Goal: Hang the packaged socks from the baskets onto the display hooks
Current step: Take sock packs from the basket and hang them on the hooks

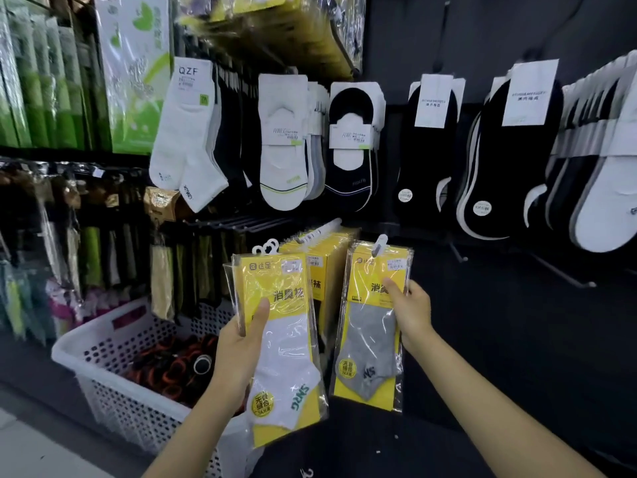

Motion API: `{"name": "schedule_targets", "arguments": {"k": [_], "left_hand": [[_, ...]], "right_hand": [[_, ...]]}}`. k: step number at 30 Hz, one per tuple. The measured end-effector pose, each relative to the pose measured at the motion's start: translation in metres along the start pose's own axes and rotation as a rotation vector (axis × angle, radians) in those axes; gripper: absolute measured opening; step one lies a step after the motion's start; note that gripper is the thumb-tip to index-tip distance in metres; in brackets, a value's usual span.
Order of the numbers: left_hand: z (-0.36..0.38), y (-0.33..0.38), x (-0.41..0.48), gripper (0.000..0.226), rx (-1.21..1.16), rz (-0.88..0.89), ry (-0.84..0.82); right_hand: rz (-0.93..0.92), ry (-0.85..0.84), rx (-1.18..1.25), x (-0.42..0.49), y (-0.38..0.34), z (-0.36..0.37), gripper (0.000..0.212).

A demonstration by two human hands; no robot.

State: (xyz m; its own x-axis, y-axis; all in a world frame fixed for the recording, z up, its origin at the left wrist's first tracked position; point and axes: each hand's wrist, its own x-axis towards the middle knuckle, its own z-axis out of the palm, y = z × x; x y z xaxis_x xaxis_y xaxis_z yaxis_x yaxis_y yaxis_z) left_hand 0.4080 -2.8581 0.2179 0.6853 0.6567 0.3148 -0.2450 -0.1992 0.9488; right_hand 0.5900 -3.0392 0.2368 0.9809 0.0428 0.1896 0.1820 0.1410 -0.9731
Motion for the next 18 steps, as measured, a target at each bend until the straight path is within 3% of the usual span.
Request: {"name": "schedule_targets", "arguments": {"k": [6, 10, 12, 16, 18], "left_hand": [[0.005, -0.002, -0.002, 0.044, -0.016, -0.048, -0.022], [0.005, -0.003, -0.006, 0.034, -0.044, -0.076, -0.071], [0.005, -0.003, -0.009, 0.037, -0.065, -0.089, -0.095], [0.018, 0.002, -0.019, 0.031, -0.118, -0.096, -0.14], [0.026, 0.004, -0.024, 0.03, -0.151, -0.12, -0.18]], "right_hand": [[0.033, 0.222, -0.066, 0.019, 0.008, 0.005, 0.032], [-0.092, 0.302, -0.169, 0.002, 0.011, -0.007, 0.036], [-0.156, 0.197, -0.14, -0.018, 0.008, -0.011, 0.032], [-0.136, -0.255, -0.111, -0.066, -0.008, -0.005, 0.012], [-0.104, -0.371, -0.083, -0.085, -0.017, 0.001, 0.01]]}}
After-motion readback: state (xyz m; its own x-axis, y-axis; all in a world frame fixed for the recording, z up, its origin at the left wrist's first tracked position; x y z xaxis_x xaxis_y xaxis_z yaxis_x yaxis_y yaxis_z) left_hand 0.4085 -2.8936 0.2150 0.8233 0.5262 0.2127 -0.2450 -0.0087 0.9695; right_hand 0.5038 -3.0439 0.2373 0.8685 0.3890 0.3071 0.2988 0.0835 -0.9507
